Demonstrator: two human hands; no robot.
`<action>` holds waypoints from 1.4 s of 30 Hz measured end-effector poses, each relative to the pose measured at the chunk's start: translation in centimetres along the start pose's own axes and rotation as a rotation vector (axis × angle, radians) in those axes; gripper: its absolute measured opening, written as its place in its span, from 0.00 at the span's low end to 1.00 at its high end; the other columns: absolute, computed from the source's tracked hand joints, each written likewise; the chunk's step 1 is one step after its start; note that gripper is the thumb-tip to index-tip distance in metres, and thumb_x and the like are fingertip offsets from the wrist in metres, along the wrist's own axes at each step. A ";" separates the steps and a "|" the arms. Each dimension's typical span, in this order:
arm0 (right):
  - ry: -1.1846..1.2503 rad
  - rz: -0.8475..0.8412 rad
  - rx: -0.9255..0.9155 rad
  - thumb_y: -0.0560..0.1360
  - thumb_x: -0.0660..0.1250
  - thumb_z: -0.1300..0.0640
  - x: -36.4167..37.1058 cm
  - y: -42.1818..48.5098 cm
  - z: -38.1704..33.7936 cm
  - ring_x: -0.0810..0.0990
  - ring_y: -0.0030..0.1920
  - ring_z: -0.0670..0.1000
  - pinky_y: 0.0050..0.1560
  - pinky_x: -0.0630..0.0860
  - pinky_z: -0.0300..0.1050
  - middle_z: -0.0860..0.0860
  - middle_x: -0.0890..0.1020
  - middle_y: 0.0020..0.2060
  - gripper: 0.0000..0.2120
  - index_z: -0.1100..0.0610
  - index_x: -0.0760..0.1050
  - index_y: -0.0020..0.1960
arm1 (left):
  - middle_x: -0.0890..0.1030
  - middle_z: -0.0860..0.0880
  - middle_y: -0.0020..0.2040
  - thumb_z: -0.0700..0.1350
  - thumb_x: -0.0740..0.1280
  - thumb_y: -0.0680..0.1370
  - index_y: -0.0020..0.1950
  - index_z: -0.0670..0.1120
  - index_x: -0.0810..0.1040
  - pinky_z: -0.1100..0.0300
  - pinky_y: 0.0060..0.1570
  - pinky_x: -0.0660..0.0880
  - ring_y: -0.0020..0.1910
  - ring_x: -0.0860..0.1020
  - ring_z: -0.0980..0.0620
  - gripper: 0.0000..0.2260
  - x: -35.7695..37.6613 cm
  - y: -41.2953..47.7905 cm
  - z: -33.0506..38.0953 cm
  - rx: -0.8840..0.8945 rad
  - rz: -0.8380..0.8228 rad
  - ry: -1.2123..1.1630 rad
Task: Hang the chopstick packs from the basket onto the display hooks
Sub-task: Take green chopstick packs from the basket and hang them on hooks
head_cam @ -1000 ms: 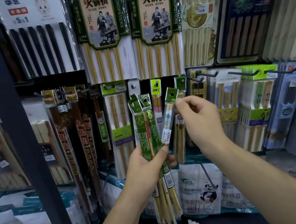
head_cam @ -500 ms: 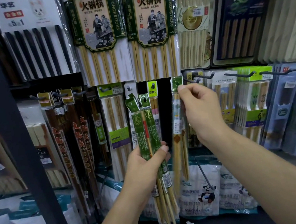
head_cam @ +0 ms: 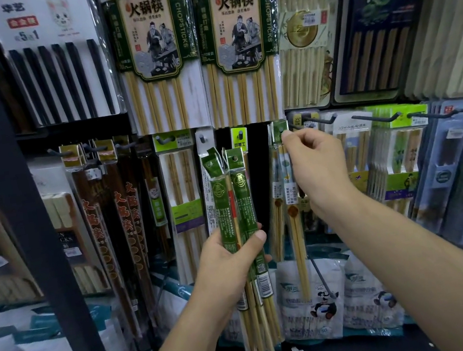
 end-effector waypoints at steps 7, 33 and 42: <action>-0.059 0.022 0.025 0.80 0.68 0.51 -0.1 -0.2 0.8 0.70 0.28 0.41 0.36 0.72 0.26 0.41 0.70 0.24 0.13 0.57 0.79 0.39 | 0.88 0.52 0.51 0.55 0.79 0.70 0.58 0.50 0.81 0.52 0.53 0.83 0.52 0.86 0.47 0.20 -0.1 0.1 -0.2 0.008 -0.023 0.034; 0.058 0.008 0.038 0.82 0.66 0.53 -0.2 -0.9 -0.3 0.66 0.33 0.52 0.39 0.73 0.44 0.56 0.68 0.33 0.18 0.67 0.74 0.43 | 0.77 0.47 0.34 0.55 0.72 0.75 0.50 0.42 0.73 0.53 0.36 0.80 0.31 0.78 0.47 0.18 0.4 -0.5 1.0 0.039 -0.107 -0.079; 0.047 0.030 0.045 0.82 0.66 0.52 -0.1 -0.1 0.5 0.70 0.35 0.50 0.47 0.79 0.43 0.54 0.70 0.33 0.17 0.67 0.76 0.44 | 0.75 0.50 0.35 0.63 0.68 0.76 0.52 0.45 0.71 0.58 0.26 0.71 0.25 0.69 0.52 0.22 0.7 -0.9 1.3 0.015 -0.085 -0.086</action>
Point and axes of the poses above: each hand's wrist, its own y-axis towards the middle knuckle, its own x-axis out of the palm, z = x × y, the point moved 7 cm from there along y, towards the middle knuckle
